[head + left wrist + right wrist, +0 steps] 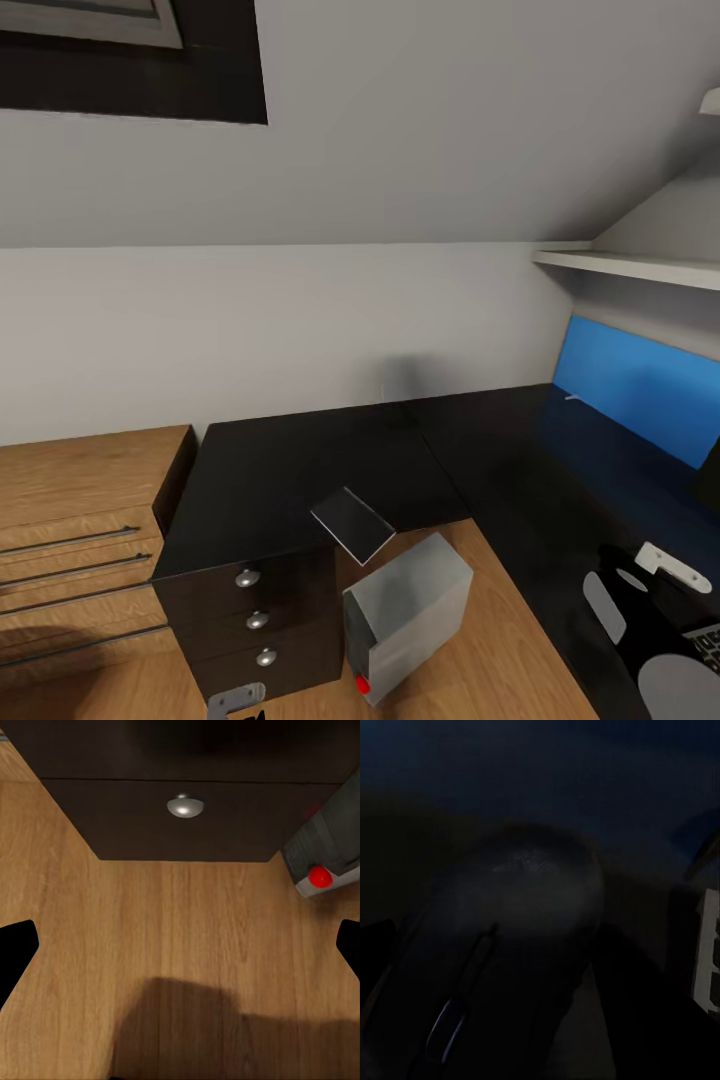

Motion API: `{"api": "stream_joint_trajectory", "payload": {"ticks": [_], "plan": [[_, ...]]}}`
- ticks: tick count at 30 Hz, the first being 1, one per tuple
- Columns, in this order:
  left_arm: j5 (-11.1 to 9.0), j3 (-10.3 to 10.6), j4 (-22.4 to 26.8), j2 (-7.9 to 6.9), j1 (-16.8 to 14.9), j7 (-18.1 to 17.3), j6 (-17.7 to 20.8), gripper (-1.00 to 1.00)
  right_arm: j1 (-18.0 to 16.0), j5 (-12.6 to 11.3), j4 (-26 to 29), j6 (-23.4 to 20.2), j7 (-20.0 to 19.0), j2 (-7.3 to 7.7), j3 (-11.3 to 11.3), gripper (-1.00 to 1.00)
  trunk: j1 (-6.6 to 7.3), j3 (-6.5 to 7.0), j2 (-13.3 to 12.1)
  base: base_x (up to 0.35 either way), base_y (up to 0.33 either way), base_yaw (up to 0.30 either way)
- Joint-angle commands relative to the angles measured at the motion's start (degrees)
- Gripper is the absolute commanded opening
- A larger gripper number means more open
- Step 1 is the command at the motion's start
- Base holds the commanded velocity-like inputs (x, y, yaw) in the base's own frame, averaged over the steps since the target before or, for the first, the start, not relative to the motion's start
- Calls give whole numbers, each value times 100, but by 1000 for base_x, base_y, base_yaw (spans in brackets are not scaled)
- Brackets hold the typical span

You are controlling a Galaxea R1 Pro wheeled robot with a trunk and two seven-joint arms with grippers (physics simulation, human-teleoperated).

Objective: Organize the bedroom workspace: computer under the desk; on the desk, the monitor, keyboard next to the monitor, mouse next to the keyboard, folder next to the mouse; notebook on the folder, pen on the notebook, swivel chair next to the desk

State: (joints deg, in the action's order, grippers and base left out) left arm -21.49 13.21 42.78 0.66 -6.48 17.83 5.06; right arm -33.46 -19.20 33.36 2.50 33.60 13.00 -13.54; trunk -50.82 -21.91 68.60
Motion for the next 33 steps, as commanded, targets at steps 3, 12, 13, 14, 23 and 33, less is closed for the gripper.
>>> {"api": "stream_joint_trajectory", "payload": {"ticks": [3,12,13,14,23,33], "plan": [[-40,25,11,-4,-3,45,21,100,-108,-71,-207,60,7,59,9,-100,0,-7,4,3,0,0],[-40,24,11,-4,-3,37,21,100,-521,-53,-814,66,5,201,13,-100,0,-7,4,0,0,0],[-40,24,11,-4,-3,37,21,100,-530,-55,-825,66,5,202,15,-100,0,-7,4,0,0,0],[-40,24,11,-4,-3,37,21,100,-534,-55,-830,66,6,202,14,-100,0,-7,4,0,0,0],[-40,24,11,-4,-3,46,21,100,-547,-94,-835,54,17,261,-4,-100,0,-7,4,0,0,0],[-43,20,13,-7,-3,45,21,100,-547,-148,-766,-58,38,247,2,-100,0,-7,4,0,0,0]]}}
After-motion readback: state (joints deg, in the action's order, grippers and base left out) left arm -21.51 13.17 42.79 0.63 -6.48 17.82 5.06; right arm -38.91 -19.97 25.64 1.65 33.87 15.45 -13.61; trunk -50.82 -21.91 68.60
